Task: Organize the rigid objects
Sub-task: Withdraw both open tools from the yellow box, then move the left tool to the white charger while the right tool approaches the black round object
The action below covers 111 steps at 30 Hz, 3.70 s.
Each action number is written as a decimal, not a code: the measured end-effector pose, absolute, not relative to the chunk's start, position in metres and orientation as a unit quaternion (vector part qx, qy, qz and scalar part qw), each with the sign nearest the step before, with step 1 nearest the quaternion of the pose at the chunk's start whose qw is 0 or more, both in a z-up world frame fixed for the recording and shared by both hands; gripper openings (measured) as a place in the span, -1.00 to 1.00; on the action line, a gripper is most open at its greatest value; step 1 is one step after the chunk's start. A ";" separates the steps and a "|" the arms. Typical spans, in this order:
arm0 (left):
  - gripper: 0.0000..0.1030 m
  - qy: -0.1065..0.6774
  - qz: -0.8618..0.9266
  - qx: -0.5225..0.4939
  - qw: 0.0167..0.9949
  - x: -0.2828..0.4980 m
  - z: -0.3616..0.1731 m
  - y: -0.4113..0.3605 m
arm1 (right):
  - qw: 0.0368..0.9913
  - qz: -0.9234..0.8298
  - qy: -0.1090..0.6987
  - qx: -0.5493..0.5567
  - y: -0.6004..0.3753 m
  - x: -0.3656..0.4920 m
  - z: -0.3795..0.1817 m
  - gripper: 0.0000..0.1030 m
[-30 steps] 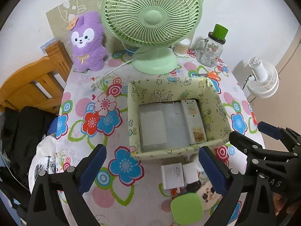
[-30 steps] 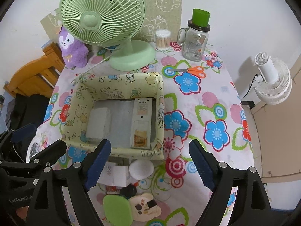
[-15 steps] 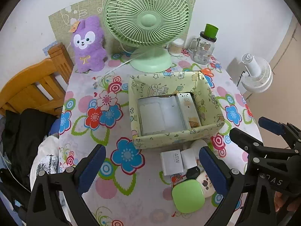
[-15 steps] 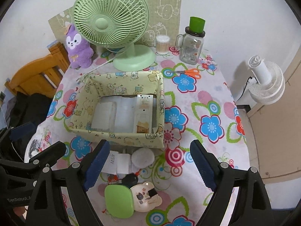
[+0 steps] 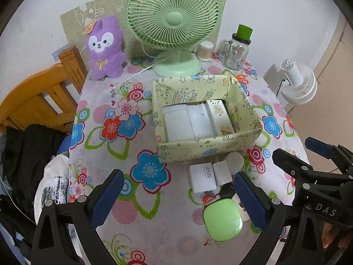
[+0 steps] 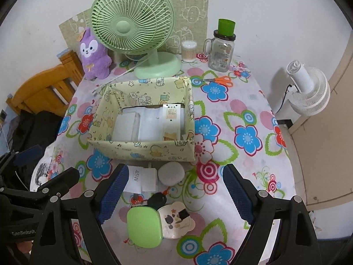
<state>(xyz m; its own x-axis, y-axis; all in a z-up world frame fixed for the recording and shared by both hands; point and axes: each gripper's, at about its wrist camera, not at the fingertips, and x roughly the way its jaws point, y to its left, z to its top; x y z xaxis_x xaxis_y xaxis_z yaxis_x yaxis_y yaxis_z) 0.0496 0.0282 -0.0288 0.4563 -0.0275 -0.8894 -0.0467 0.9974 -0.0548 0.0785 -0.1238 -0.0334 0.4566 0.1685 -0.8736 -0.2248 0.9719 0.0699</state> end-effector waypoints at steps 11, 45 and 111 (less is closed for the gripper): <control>0.95 0.534 0.020 -0.055 0.843 0.041 -0.058 0.017 | 0.840 0.120 0.529 -0.021 -0.138 0.074 -0.064 0.73; 0.94 0.607 0.036 -0.035 0.793 0.052 -0.142 -0.008 | 0.795 0.143 0.588 -0.042 -0.158 0.086 -0.160 0.73; 0.05 0.615 -0.027 -0.036 0.787 0.090 -0.173 -0.004 | 0.773 0.175 0.607 -0.059 -0.133 0.076 -0.184 0.26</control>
